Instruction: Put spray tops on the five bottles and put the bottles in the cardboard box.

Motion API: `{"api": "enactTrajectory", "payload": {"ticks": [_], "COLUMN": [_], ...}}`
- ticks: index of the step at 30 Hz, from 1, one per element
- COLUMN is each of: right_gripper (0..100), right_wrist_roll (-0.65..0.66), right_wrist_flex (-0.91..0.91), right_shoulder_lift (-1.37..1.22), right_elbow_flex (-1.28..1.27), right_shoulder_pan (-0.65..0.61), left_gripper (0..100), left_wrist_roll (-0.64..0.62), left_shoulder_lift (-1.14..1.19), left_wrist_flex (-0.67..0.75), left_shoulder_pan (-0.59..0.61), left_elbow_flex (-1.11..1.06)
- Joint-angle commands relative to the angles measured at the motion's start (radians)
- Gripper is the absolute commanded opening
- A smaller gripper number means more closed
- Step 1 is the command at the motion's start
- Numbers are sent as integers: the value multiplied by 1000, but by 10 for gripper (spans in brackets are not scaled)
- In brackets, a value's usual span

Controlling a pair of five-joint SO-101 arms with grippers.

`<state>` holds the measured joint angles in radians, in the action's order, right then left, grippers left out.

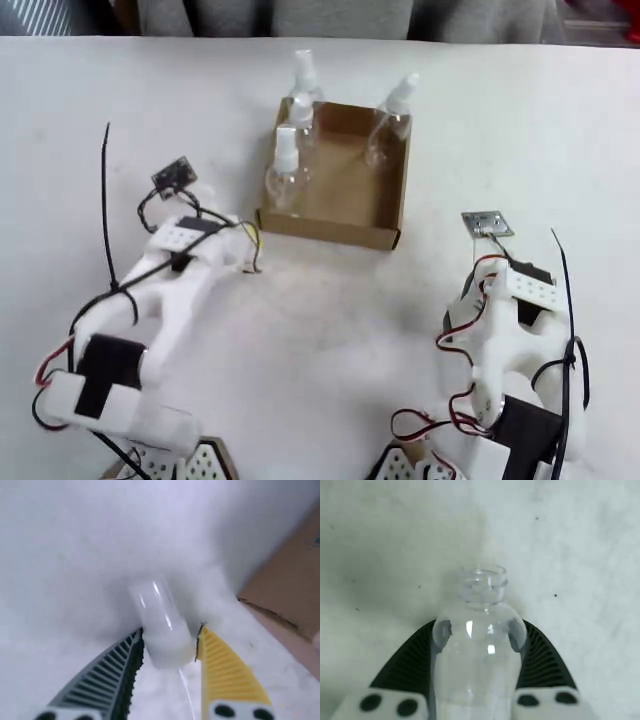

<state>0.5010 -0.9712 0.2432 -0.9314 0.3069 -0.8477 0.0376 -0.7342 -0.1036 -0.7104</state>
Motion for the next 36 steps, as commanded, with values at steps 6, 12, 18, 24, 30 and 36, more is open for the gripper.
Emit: {"api": "enactTrajectory", "payload": {"ticks": [6, 12, 18, 24, 30, 36], "right_gripper": [19, 19, 17, 17, 17, 17], "right_wrist_roll": [11, 11, 5, -2, -135, -192], "right_wrist_flex": [8, 7, 7, -110, -240, -67], "right_shoulder_lift": [33, 33, 42, 119, 390, 615], "right_elbow_flex": [0, -2, 0, 80, 218, 161], "right_shoulder_pan": [-18, -16, -18, -18, -53, -239], "left_gripper": [115, 28, 20, 20, 20, 20], "left_wrist_roll": [-8, -5, 282, 511, 540, 545], "left_shoulder_lift": [48, 19, -79, -209, -292, -323], "left_wrist_flex": [11, -69, -212, -101, 20, 60], "left_shoulder_pan": [10, 25, 27, 73, 99, 99], "left_elbow_flex": [97, 95, 92, -31, -130, -170]}}
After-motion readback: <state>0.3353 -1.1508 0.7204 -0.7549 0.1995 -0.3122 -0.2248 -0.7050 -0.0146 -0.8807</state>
